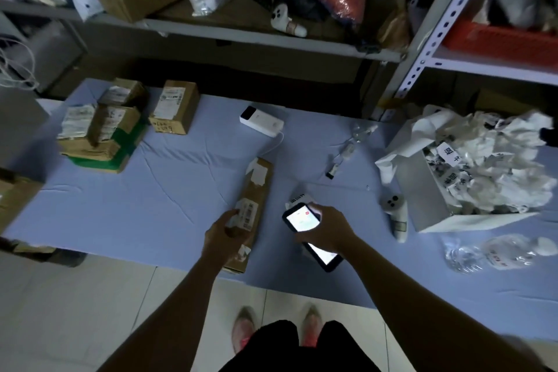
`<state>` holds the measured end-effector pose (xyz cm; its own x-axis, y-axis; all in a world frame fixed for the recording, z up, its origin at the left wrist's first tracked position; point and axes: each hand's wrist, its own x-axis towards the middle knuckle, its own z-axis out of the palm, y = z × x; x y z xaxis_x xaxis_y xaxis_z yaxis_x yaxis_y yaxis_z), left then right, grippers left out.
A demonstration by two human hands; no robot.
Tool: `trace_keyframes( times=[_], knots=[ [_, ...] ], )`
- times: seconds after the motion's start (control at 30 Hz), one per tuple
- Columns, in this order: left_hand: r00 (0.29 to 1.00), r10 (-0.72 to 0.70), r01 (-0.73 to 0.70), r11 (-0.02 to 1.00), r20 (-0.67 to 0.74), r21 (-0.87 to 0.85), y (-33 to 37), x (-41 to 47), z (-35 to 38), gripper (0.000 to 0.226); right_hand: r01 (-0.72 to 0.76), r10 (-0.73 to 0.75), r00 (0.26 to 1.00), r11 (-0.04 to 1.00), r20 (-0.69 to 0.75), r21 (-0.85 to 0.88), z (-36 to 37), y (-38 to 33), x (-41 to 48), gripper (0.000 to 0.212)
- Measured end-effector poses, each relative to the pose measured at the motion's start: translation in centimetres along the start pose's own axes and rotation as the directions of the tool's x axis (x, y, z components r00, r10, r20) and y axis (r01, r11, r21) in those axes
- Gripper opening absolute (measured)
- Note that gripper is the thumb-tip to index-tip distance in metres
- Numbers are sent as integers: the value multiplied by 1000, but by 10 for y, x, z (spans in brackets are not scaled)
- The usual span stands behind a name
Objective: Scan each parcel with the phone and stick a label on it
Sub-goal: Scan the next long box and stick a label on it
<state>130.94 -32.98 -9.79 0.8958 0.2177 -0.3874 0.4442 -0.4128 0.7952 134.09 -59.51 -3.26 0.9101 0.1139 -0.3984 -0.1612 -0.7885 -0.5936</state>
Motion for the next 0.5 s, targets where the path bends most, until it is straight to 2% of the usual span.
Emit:
trace_keyframes(
  times=[0.1, 0.17, 0.3, 0.4, 0.5],
  knots=[
    [998, -23, 26, 998, 51, -56, -5, 3, -9, 57, -23, 34, 992, 996, 119, -89, 5, -3, -4, 89],
    [999, -15, 16, 999, 31, -52, -6, 3, -11, 56, -43, 62, 988, 990, 138, -136, 5, -3, -8, 98],
    [999, 52, -51, 999, -10, 16, -4, -2, -8, 51, -46, 78, 985, 979, 156, -199, 1, 0, -17, 102],
    [999, 26, -27, 999, -33, -40, -3, -3, -6, 54, -34, 74, 984, 971, 163, -237, -1, 1, -21, 103],
    [997, 75, -74, 996, -28, 50, -2, -2, -4, 55, -21, 62, 987, 967, 152, -255, -2, 2, -24, 101]
  ],
)
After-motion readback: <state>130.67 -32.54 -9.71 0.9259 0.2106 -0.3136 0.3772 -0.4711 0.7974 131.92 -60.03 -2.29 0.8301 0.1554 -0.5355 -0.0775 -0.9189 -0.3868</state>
